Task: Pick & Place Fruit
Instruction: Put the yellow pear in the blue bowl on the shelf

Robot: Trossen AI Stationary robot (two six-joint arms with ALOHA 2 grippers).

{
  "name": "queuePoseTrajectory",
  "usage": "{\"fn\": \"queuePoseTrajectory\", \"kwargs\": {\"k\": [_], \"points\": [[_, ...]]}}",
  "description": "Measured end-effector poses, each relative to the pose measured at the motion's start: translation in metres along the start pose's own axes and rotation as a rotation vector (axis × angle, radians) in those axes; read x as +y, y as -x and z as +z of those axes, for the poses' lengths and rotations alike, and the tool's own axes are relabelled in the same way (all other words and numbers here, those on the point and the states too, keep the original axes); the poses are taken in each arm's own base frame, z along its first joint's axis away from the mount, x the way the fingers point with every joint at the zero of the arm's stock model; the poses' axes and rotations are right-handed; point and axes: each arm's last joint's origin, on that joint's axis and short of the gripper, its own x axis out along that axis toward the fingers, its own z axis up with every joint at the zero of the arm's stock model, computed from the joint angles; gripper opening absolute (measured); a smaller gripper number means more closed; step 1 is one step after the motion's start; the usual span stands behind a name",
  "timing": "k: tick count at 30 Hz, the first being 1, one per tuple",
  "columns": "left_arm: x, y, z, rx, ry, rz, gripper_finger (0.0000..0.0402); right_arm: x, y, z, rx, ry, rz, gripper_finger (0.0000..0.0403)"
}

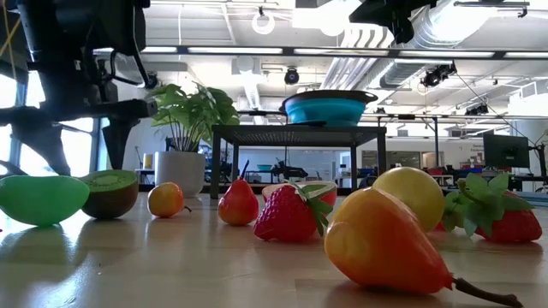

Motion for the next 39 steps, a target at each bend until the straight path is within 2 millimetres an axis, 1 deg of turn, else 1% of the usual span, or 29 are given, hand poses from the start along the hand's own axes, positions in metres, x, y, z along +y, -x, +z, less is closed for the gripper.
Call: {"fn": "queuePoseTrajectory", "kwargs": {"k": [6, 17, 27, 31, 39], "points": [[-0.005, -0.012, -0.009, 0.006, 0.014, 0.02, 0.0303, 0.0, 0.0, 0.0, 0.003, 0.0, -0.001, 0.0009], [-0.007, -0.025, -0.016, -0.016, 0.049, 0.06, 0.0303, 0.0, 0.0, -0.001, 0.008, 0.0, -0.001, 0.0009], [-0.008, -0.03, -0.019, -0.032, 0.091, 0.071, 0.0302, 0.0, 0.0, -0.001, 0.019, -0.001, 0.02, 0.0009], [-0.007, -0.03, -0.019, -0.034, 0.104, 0.073, 0.0281, 0.0, 0.0, -0.002, 0.022, -0.001, 0.021, 0.0009], [-0.006, -0.031, -0.018, -0.035, 0.104, 0.081, 0.0201, 0.0, 0.0, -0.002, 0.022, 0.0, 0.021, 0.0009]]}}
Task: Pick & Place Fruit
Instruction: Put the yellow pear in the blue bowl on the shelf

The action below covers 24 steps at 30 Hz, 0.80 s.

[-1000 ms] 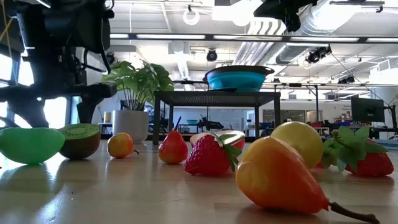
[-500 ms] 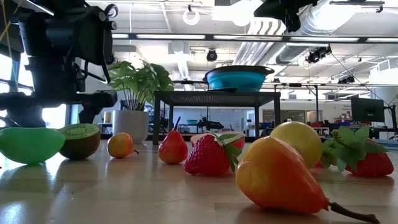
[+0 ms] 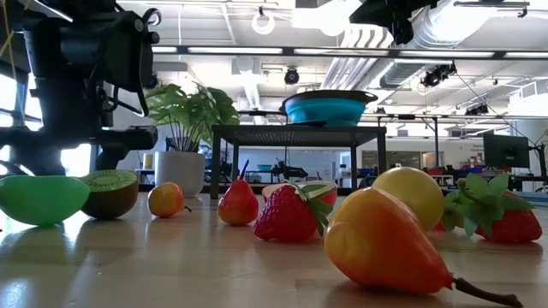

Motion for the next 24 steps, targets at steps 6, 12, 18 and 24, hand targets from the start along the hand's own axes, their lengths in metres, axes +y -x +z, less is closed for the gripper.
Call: {"fn": "queuePoseTrajectory", "kwargs": {"k": [6, 12, 18, 24], "points": [[-0.0003, -0.0001, -0.0001, -0.001, 0.004, -0.004, 0.0169, 0.0, 0.0, 0.0, 0.0, 0.0, 0.0, 0.0009], [-0.0005, -0.0001, -0.0002, -0.001, 0.005, -0.006, 0.0157, 0.0005, 0.0, -0.0018, 0.024, -0.001, 0.028, 0.0009], [-0.0005, -0.0001, -0.0002, -0.002, 0.005, -0.007, 0.0154, -0.0001, 0.0002, -0.0059, 0.069, -0.005, 0.032, 0.0009], [-0.0004, -0.0001, -0.0002, 0.0, 0.004, -0.005, 0.0154, -0.0001, 0.0002, -0.0058, 0.068, -0.005, 0.032, 0.0009]]}}
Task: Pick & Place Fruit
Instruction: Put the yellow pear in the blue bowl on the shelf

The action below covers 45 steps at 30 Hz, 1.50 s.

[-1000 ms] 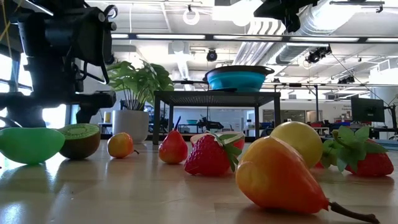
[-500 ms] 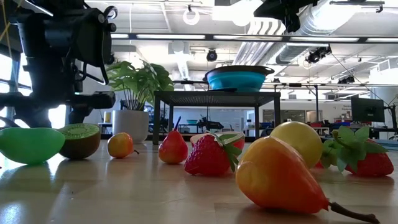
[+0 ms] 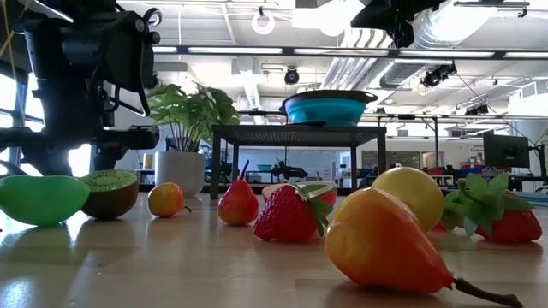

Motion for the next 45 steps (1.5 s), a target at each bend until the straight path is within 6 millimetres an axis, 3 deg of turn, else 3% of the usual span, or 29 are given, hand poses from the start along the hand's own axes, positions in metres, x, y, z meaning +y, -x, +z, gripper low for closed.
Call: {"fn": "queuePoseTrajectory", "kwargs": {"k": [7, 16, 30, 38, 45], "points": [[0.0, 0.0, -0.001, 0.026, -0.026, 0.017, 0.0151, 0.0, 0.0, 0.0, 0.0, 0.0, 0.0, 0.0009], [0.001, 0.0, -0.001, 0.042, -0.053, 0.029, 0.0114, 0.0, 0.0, 0.0, 0.0, 0.0, 0.0, 0.0009], [-0.002, 0.007, -0.001, 0.103, -0.075, 0.009, 0.0115, 0.0, 0.0, 0.0, 0.0, 0.0, 0.0, 0.0009], [-0.001, 0.016, 0.003, 0.128, -0.09, -0.023, 0.0116, 0.0, 0.0, 0.0, 0.0, 0.001, 0.0, 0.0009], [-0.009, 0.035, 0.009, 0.152, -0.153, -0.109, 0.0116, 0.0, 0.0, 0.0, 0.0, 0.0, 0.0, 0.0009]]}}
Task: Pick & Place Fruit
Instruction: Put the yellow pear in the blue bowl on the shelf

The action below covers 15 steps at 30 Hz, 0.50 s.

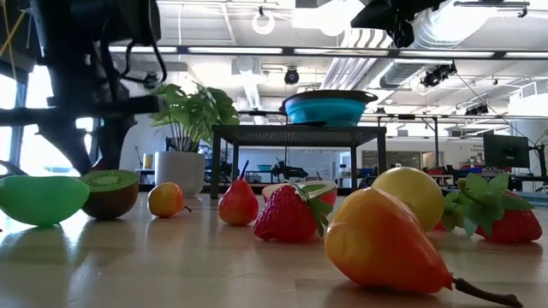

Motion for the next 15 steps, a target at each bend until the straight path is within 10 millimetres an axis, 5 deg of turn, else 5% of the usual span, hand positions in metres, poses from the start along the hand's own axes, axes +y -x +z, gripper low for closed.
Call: {"fn": "queuePoseTrajectory", "kwargs": {"k": [15], "points": [[-0.021, 0.033, 0.004, 0.021, -0.099, -0.139, 0.0116, 0.0, 0.0, 0.001, -0.006, 0.001, 0.002, 0.0009]]}}
